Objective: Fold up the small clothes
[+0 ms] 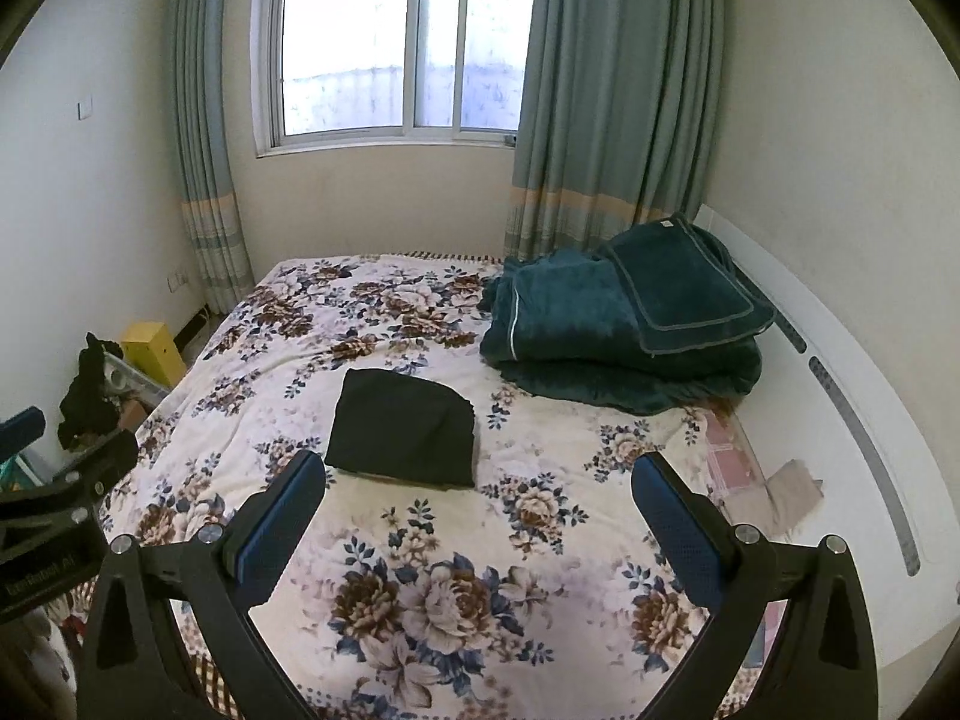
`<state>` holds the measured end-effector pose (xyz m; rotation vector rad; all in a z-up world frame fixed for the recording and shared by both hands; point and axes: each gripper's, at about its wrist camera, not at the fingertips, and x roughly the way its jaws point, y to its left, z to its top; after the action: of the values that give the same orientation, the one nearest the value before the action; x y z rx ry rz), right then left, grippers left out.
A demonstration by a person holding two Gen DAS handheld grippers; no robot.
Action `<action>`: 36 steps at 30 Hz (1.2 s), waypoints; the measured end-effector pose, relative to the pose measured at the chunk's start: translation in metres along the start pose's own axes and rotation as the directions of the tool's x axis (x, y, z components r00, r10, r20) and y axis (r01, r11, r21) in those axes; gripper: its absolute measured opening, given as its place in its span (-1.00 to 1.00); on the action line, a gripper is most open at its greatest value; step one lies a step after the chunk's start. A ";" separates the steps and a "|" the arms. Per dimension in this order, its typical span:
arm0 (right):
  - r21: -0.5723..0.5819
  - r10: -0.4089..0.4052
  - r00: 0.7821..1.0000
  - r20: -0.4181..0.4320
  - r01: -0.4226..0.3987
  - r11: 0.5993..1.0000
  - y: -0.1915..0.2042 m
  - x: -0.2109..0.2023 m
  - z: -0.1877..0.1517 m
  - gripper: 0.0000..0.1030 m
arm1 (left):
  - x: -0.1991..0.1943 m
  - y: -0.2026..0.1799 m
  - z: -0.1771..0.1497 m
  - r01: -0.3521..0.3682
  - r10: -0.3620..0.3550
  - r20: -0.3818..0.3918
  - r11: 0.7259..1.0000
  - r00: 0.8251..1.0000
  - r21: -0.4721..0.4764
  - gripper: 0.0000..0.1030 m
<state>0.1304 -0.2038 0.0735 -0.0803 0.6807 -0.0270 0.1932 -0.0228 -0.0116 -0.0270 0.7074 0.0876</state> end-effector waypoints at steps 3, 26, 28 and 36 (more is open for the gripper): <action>0.001 0.000 1.000 0.000 0.000 1.000 0.002 -0.001 -0.002 1.00 | 0.000 0.000 0.001 0.003 -0.003 0.000 1.000 1.000 -0.001 0.99; 0.000 0.015 1.000 0.004 -0.015 1.000 -0.001 0.005 0.003 1.00 | -0.002 -0.005 0.012 0.019 -0.019 0.011 1.000 1.000 -0.005 0.99; 0.002 0.017 1.000 0.004 -0.017 1.000 -0.001 0.005 0.002 1.00 | -0.003 -0.004 0.015 0.020 -0.020 0.015 1.000 1.000 -0.007 0.99; 0.011 0.029 1.000 -0.003 -0.029 1.000 0.001 0.007 0.000 1.00 | -0.008 -0.001 0.017 0.020 -0.019 0.037 1.000 0.999 -0.020 0.99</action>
<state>0.1357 -0.2031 0.0685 -0.0597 0.6845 -0.0033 0.1984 -0.0238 0.0065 -0.0518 0.6696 0.0762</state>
